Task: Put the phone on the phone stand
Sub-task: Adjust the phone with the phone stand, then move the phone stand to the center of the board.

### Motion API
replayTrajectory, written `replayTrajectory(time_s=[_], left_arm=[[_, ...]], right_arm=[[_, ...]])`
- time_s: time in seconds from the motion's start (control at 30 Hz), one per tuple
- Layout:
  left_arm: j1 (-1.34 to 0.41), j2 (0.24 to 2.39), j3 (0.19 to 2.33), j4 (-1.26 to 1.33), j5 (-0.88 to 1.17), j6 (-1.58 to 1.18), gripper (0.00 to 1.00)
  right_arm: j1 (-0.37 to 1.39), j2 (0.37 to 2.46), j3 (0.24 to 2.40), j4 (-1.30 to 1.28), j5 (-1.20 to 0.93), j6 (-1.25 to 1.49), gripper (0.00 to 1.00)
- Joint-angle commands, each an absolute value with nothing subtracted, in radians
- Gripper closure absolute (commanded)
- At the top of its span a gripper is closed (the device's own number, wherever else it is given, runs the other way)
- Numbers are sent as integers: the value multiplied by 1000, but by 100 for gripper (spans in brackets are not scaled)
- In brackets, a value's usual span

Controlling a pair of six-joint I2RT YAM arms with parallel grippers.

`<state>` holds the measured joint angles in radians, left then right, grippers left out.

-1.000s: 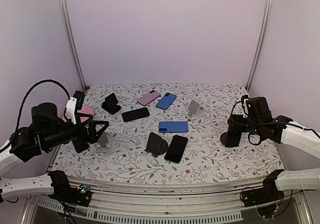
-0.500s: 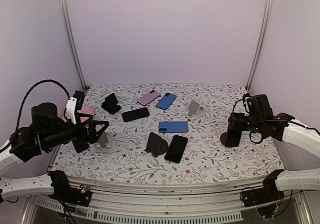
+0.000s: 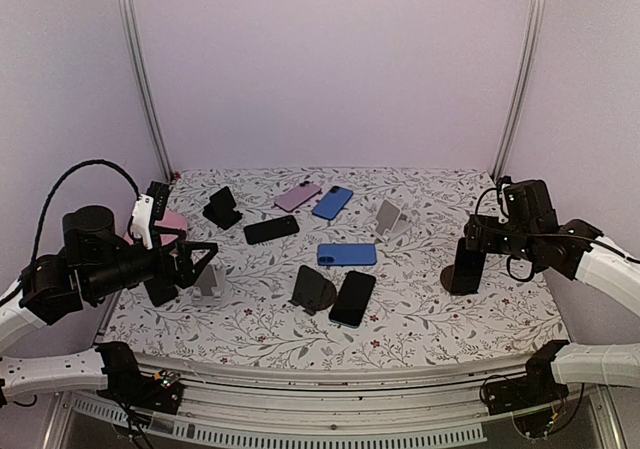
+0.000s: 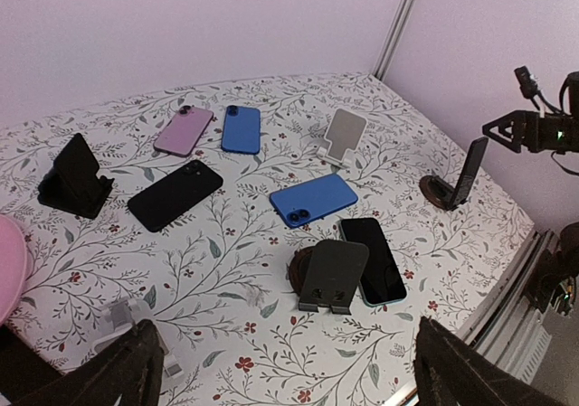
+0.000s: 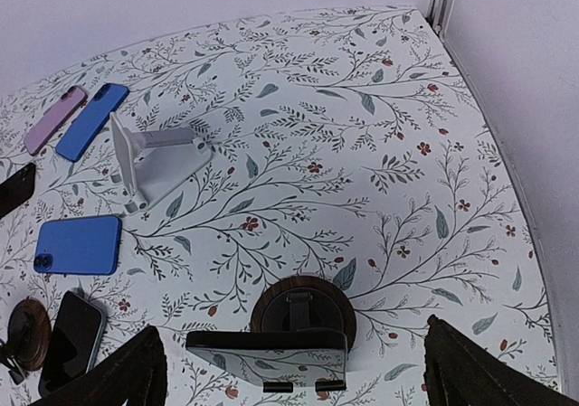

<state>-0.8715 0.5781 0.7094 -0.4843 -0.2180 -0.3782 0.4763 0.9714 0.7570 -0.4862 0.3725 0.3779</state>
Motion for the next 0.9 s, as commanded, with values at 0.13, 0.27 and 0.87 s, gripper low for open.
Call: replayTrajectory(time_s=[0.13, 0.27, 0.87], left_arm=[[-859, 578, 703, -471, -213, -374, 3], [-860, 578, 703, -471, -214, -374, 3], [-859, 578, 703, -471, -214, -375, 3]], right_arm=[[480, 917, 823, -548, 400, 393, 1], [485, 905, 841, -563, 398, 397, 1], [777, 1031, 979, -587, 538, 488, 1]])
